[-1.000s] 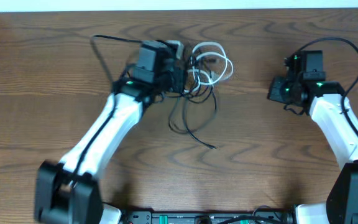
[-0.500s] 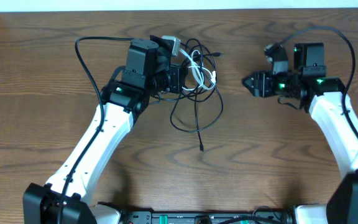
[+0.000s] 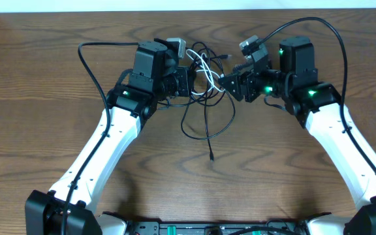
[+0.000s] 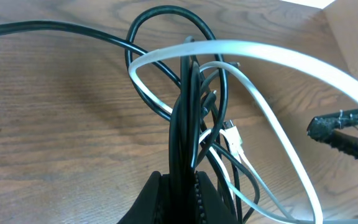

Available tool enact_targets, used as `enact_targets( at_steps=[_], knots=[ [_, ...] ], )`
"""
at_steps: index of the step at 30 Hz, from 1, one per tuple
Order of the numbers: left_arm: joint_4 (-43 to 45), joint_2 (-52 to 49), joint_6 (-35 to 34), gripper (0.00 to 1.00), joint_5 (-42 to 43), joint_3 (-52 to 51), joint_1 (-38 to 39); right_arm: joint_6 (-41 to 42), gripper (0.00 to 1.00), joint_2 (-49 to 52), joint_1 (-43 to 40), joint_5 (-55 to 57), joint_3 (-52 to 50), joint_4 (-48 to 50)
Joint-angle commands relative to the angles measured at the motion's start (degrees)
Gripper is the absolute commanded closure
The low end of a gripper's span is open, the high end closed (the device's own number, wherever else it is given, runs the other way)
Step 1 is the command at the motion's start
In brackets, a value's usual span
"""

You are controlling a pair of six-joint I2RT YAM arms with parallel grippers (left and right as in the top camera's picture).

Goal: Untangle cables

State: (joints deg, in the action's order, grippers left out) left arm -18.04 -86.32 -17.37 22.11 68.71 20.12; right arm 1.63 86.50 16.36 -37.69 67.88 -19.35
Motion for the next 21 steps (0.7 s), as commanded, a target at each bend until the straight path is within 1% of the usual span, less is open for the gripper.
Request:
enact_targets(
  at_steps=[1, 7, 9, 11, 13, 16, 17, 19, 21],
  knots=[
    [0.1, -0.2, -1.9, 0.93, -0.3, 0.2, -0.2, -1.4, 0.37, 0.6, 1.6, -2.1, 0.8, 0.8],
    [0.1, -0.2, -4.5, 0.93, -0.2, 0.2, -0.2, -1.7, 0.36, 3.5, 4.5, -1.8, 0.8, 3.3],
    [0.1, -0.2, -4.5, 0.93, -0.2, 0.2, -0.1, -1.7, 0.40, 5.4, 5.4, -1.2, 0.8, 5.6],
    [0.1, -0.2, -6.3, 0.93, -0.2, 0.2, -0.1, 0.7, 0.50, 7.5, 6.1, 1.4, 0.8, 8.3],
    [0.1, -0.2, -7.8, 0.93, -0.3, 0.2, -0.1, 4.8, 0.61, 9.7, 7.0, 7.2, 0.8, 10.7],
    [-0.2, -0.2, -8.0, 0.93, -0.3, 0.2, -0.1, 13.0, 0.93, 12.0, 7.6, 22.9, 0.8, 10.9],
    [-0.4, -0.2, -8.0, 0.92, -0.3, 0.2, -0.1, 16.7, 0.99, 12.3, 7.6, 29.6, 0.8, 9.9],
    [-1.3, -0.2, -8.0, 0.92, -0.7, 0.2, -0.1, 21.6, 0.99, 12.1, 6.8, 38.6, 0.8, 8.0],
    [-2.2, -0.2, -8.0, 0.93, -2.4, 0.2, -0.2, 22.4, 0.99, 11.3, 5.7, 43.0, 0.8, 6.6]
  ],
)
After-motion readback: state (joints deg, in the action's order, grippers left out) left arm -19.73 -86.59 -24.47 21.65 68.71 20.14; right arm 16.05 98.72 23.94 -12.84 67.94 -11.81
